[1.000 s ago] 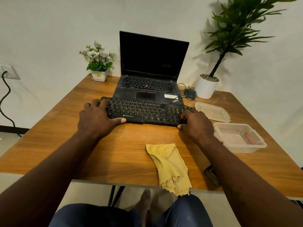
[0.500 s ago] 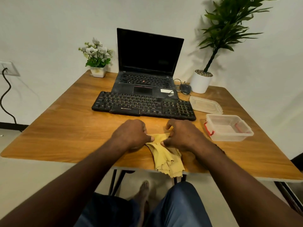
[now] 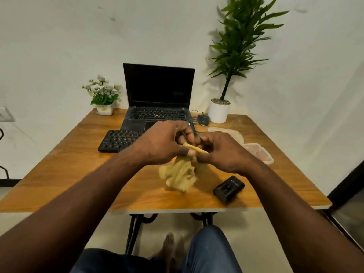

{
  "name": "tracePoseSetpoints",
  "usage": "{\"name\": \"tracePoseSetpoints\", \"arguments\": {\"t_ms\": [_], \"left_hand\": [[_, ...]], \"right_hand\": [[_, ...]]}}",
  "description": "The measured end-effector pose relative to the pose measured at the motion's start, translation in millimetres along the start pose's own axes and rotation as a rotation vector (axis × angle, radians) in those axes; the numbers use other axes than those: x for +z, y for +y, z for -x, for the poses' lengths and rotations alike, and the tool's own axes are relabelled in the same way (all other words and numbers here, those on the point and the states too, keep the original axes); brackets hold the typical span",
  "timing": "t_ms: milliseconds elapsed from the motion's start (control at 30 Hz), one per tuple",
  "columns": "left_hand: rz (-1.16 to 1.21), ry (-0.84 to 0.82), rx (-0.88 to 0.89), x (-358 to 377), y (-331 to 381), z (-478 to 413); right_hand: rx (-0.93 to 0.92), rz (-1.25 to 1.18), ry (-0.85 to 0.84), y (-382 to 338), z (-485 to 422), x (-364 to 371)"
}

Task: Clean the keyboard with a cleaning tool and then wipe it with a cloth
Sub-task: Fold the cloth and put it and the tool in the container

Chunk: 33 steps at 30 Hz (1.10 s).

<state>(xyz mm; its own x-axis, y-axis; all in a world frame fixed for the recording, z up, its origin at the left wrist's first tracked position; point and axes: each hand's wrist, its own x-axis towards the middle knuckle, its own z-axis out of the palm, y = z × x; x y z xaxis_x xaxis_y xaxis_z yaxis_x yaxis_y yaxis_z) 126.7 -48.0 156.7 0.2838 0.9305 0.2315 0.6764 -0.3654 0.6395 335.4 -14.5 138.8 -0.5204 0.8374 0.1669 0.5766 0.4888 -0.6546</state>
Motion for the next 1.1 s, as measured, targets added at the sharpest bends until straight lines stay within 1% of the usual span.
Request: {"name": "tracePoseSetpoints", "arguments": {"t_ms": [67,133,200,300,333,433,467,533,633,733,800,867,967,1033,1100], "left_hand": [[0.018,0.068,0.008,4,7,-4],[0.036,0.099,-0.005,10,12,-7],[0.088,0.108,0.007,13,16,-9],[0.248,0.135,0.002,21,18,-8],[0.271,0.101,-0.029,26,14,-6],[0.262,-0.111,-0.103,49,-6,3],[0.277,-0.131,-0.113,56,-10,4],[0.276,-0.085,-0.129,65,-14,3],[0.236,-0.031,-0.113,75,-3,-7],[0.156,0.021,-0.066,83,13,-22],[0.165,0.063,-0.036,90,18,-35],[0.285,0.064,-0.032,98,22,-47],[0.524,0.035,-0.080,115,30,-61],[0.747,-0.037,-0.170,125,31,-66],[0.904,-0.148,-0.254,136,30,-69]], "right_hand": [[0.000,0.023,-0.028,1,6,-7],[0.001,0.013,-0.054,2,12,-12],[-0.002,-0.045,-0.013,3,17,-13],[0.001,-0.068,0.094,5,24,-20],[0.008,-0.105,0.124,7,27,-22],[0.084,-0.252,0.220,16,33,-30],[0.118,-0.266,0.240,21,36,-34],[0.189,-0.282,0.216,33,42,-41],[0.260,-0.398,0.170,48,54,-49],[0.275,-0.346,0.270,57,61,-56],[0.269,-0.406,0.338,65,64,-63],[0.256,-0.500,0.369,72,66,-70],[0.261,-0.587,0.451,81,67,-77],[0.265,-0.661,0.490,86,66,-79],[0.274,-0.640,0.507,91,64,-83]]}}
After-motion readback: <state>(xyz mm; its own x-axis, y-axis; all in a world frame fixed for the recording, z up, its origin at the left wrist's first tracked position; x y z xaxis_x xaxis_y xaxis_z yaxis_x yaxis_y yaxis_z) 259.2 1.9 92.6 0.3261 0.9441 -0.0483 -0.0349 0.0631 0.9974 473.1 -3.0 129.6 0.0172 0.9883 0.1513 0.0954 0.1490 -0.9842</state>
